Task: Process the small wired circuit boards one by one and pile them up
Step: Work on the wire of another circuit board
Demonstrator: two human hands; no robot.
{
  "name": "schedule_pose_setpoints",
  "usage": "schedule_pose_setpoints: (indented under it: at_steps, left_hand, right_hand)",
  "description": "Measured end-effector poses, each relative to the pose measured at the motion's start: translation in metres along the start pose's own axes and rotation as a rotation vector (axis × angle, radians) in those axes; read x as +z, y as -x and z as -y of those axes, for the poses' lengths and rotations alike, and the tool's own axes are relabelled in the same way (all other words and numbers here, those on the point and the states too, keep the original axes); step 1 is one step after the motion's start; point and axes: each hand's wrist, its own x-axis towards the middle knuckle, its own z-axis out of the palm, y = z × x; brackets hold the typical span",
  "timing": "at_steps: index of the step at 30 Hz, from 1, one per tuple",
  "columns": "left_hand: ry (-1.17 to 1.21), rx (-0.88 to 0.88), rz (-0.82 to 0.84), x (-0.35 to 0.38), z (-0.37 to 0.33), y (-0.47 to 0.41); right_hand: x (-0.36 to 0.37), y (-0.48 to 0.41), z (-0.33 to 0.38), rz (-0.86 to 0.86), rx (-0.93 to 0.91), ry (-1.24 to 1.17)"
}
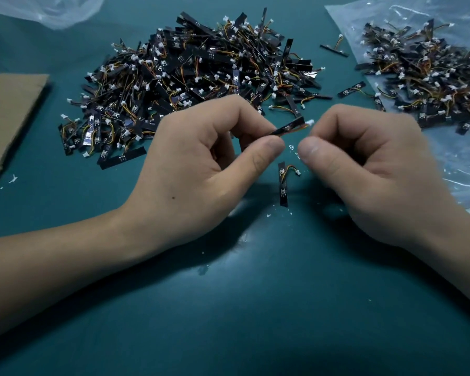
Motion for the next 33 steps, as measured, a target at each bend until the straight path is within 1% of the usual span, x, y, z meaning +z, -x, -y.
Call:
schedule_pose_setpoints:
  at_steps: [2, 4, 6, 7, 10, 13, 14, 18, 23, 26, 28, 30, 33]
  left_hand:
    - [0.007, 0.006, 0.010, 0.000, 0.000, 0.000]
    - [0.012, 0.022, 0.006, -0.001, 0.001, 0.001]
    - [0.021, 0.032, 0.006, -0.001, 0.001, 0.002]
    - [0.021, 0.033, 0.007, -0.001, 0.001, 0.002]
    - [0.001, 0.017, 0.036, -0.001, 0.001, 0.001]
    - [-0.004, -0.027, 0.109, 0.000, 0.003, 0.000]
    - [-0.012, -0.037, 0.130, 0.000, 0.004, -0.001]
    - [-0.023, -0.047, 0.162, 0.001, 0.003, 0.000]
    - [0.024, -0.077, 0.139, 0.001, 0.001, 0.002]
    - [0.086, -0.081, 0.129, 0.000, 0.001, 0.002]
    - [0.131, -0.056, 0.143, -0.001, 0.001, 0.001]
    - [0.123, -0.020, 0.157, -0.002, 0.001, 0.001]
    - [0.086, -0.018, 0.190, -0.002, 0.001, -0.001]
  right_hand:
    - [0.000, 0.000, 0.000, 0.075, -0.033, 0.065]
    - [0.001, -0.002, 0.001, 0.213, -0.117, 0.126]
    - [0.000, -0.003, -0.002, 0.270, -0.208, 0.047]
    - [0.000, -0.004, -0.003, 0.245, -0.194, -0.021]
    - [-0.005, -0.005, -0.010, 0.096, -0.061, -0.234]
    - [-0.005, -0.007, -0.011, 0.069, 0.131, -0.391]
    - [-0.004, -0.008, -0.010, 0.067, 0.159, -0.385]
    - [0.005, -0.006, -0.005, 0.040, 0.128, -0.195]
    - [0.004, -0.004, -0.002, 0.093, 0.028, -0.003]
    - [0.002, -0.005, 0.001, 0.133, 0.041, -0.050]
    - [0.000, -0.006, 0.001, 0.200, 0.068, -0.111]
    - [-0.002, -0.007, 0.000, 0.239, 0.089, -0.141]
    - [-0.002, -0.007, 0.001, 0.210, 0.078, -0.166]
